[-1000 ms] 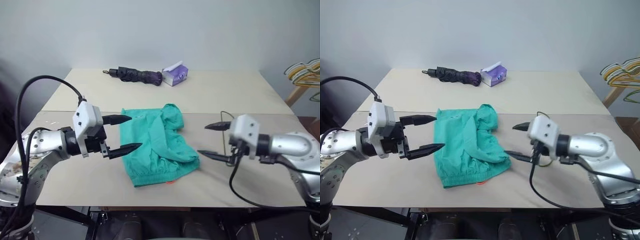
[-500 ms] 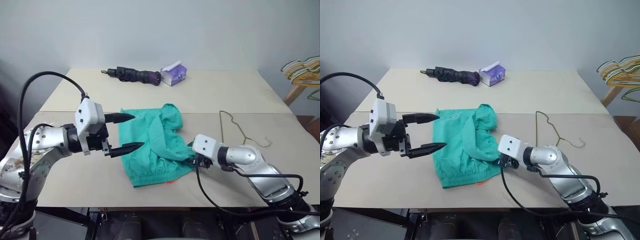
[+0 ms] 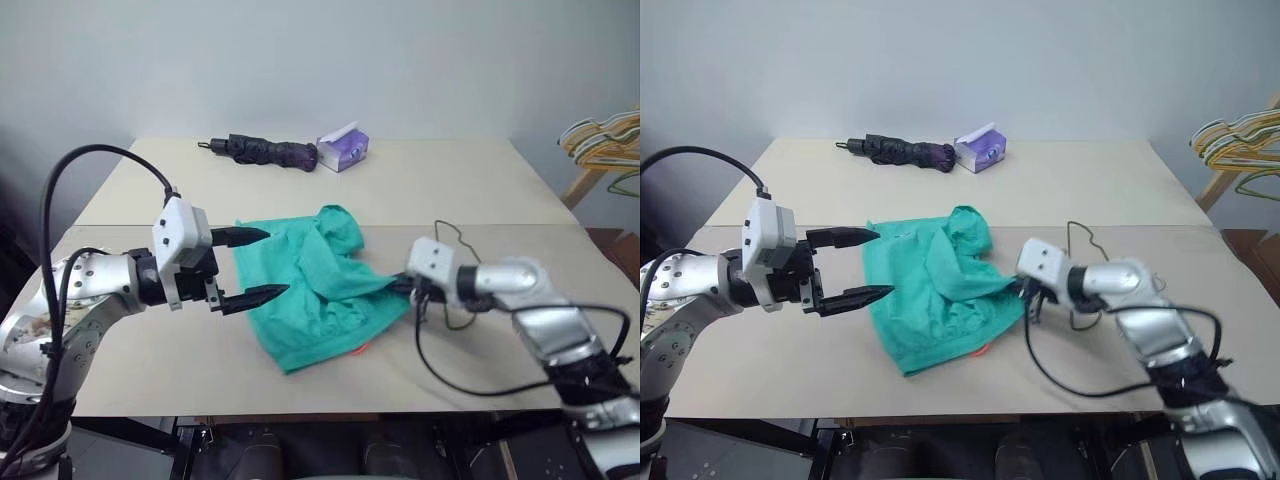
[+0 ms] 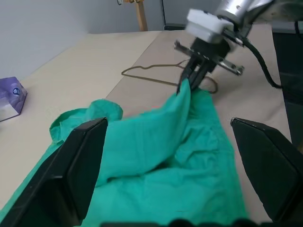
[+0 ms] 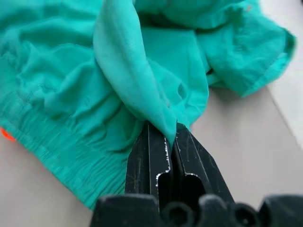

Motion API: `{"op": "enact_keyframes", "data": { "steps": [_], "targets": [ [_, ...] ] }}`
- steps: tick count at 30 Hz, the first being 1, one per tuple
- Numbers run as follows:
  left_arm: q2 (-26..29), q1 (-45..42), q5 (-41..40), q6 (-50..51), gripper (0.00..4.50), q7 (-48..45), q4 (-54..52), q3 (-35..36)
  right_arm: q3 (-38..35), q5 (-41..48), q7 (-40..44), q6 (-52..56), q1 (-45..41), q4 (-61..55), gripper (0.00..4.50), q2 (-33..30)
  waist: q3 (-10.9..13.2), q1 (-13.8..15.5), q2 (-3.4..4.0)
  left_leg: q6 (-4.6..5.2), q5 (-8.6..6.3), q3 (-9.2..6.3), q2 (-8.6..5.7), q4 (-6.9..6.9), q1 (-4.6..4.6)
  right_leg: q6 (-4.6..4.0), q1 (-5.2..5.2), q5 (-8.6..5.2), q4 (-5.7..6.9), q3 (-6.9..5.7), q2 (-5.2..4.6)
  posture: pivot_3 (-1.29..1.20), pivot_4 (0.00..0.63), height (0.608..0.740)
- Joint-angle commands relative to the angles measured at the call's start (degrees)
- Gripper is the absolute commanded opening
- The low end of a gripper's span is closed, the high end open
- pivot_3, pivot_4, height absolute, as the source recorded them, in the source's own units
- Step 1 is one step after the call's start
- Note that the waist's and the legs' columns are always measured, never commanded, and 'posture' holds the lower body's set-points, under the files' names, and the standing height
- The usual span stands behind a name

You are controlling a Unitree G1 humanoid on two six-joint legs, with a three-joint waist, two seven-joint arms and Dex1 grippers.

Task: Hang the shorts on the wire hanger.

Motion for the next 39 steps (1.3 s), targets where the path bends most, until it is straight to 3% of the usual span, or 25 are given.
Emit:
{"op": "enact_keyframes", "data": {
  "steps": [1, 3, 7, 9, 11, 17, 20, 21, 24, 28, 31, 33, 39],
  "targets": [
    [-0.46, -1.97, 0.90, -1.16, 4.50, 0.30, 0.33, -1.05, -0.76, -1.75, 5.79, -10.12, -9.38, 16.88, 0.02, 0.31, -0.03, -0.48, 0.02, 0.00, 0.00, 0.01, 0.02, 0.00, 0.02, -0.02, 0.00, 0.02, 0.00, 0.01, 0.02, 0.00, 0.001, 0.740],
    [-1.03, -2.52, 1.27, -1.49, 4.50, 0.21, 0.91, -1.87, 1.52, -6.38, 4.77, -16.38, -15.18, 28.57, 0.02, 1.58, -0.06, -1.09, 0.04, -0.02, 0.01, 0.00, 0.02, -0.01, 0.00, -0.07, 0.00, 0.04, -0.01, 0.00, 0.02, 0.00, 0.000, 0.740],
    [-1.94, -3.49, 2.12, -1.96, 4.50, -0.08, 1.75, -3.09, 3.84, -15.88, -8.93, -25.03, -25.36, 48.89, 0.02, 5.99, -0.08, -2.57, 0.03, -0.08, 0.04, 0.00, 0.02, -0.02, -0.03, -0.10, -0.04, 0.06, 0.01, 0.01, 0.01, -0.03, 0.000, 0.740],
    [-2.15, -3.81, 2.31, -2.07, 4.50, -0.23, 1.93, -3.44, 3.42, -17.94, -14.16, -25.53, -28.49, 54.08, 0.50, 7.22, -0.08, -3.22, 0.03, -0.21, 0.12, -0.04, 0.01, -0.09, -0.08, -0.10, -0.08, 0.07, 0.01, 0.01, 0.01, -0.04, 0.000, 0.740],
    [-2.26, -4.18, 2.43, -2.14, 4.50, -0.45, 2.32, -3.63, 3.47, -18.88, -13.42, -26.49, -29.27, 55.09, 1.06, 7.12, -0.09, -3.57, 0.05, -0.28, 0.16, -0.05, 0.01, -0.13, -0.12, -0.11, -0.15, 0.07, 0.03, 0.02, 0.00, -0.04, 0.000, 0.740],
    [-2.41, -4.31, 2.72, -2.34, 4.50, -1.27, 2.91, -4.08, 1.10, -17.43, -8.95, -21.27, -21.81, 41.97, 3.19, 3.75, -0.12, -4.88, 0.09, -0.27, 0.16, -0.12, 0.01, -0.14, -0.12, -0.09, -0.12, 0.07, 0.04, 0.00, -0.01, -0.08, 0.000, 0.740],
    [-2.03, -5.10, 4.17, -3.89, 4.50, -2.65, 5.70, -4.62, -3.30, -12.84, -6.29, -10.79, -10.18, 17.55, 4.29, 0.47, -0.16, -4.87, 0.16, -0.27, 0.15, -0.17, 0.02, -0.13, -0.13, -0.08, -0.12, 0.06, 0.08, -0.04, 0.00, -0.09, 0.001, 0.740],
    [-1.88, -5.28, 4.58, -4.35, 4.50, -3.12, 6.39, -4.74, -4.58, -11.35, -5.79, -7.14, -7.31, 10.98, 4.46, 0.00, -0.19, -4.85, 0.22, -0.27, 0.15, -0.17, 0.01, -0.13, -0.12, -0.08, -0.14, 0.06, 0.11, -0.03, 0.00, -0.09, 0.000, 0.740],
    [-1.60, -5.96, 5.63, -5.96, 4.50, -5.02, 8.23, -5.20, -6.24, -7.10, -4.47, 5.22, 1.59, -10.36, 4.46, -0.90, -0.24, -5.65, 0.32, -0.26, 0.15, -0.14, 0.02, -0.11, -0.10, -0.07, -0.16, 0.05, 0.21, 0.01, 0.00, -0.10, 0.004, 0.740],
    [-2.07, -6.18, 5.95, -6.36, 4.50, -5.61, 8.67, -5.42, -4.05, -5.84, -6.94, 16.86, 8.47, -26.71, 4.46, 0.10, -0.25, -6.16, 0.32, -0.27, 0.15, -0.14, 0.05, -0.05, 0.01, 0.19, -0.09, -0.10, 0.28, 0.00, 0.05, -0.11, 0.007, 0.740],
    [-2.48, -5.61, 6.03, -6.45, 4.50, -5.66, 8.12, -5.69, 3.34, -12.33, -13.81, 27.37, 10.63, -33.01, 4.46, 2.53, -0.25, -6.17, 0.31, -0.36, 0.21, -0.14, 0.07, 0.03, 0.01, 0.33, -0.06, -0.16, 0.28, 0.00, 0.07, -0.11, 0.007, 0.740],
    [-2.65, -5.35, 6.09, -6.44, 4.50, -5.64, 7.91, -5.72, 9.54, -19.37, -16.62, 28.54, 11.01, -34.95, 4.46, 1.22, -0.25, -6.09, 0.30, -0.57, 0.34, -0.13, 0.08, 0.03, 0.00, 0.35, -0.09, -0.11, 0.29, 0.01, 0.07, -0.11, 0.012, 0.740],
    [-2.69, -4.61, 6.54, -6.91, 4.50, -5.76, 8.00, -5.46, 19.92, -21.78, -16.46, 38.31, 8.00, -36.90, 4.46, 3.15, -0.25, -6.01, 0.30, -0.59, 0.42, -0.14, 0.12, 0.04, 0.01, 0.34, -0.10, -0.02, 0.30, 0.02, 0.11, -0.09, 0.011, 0.740]
  ]
}}
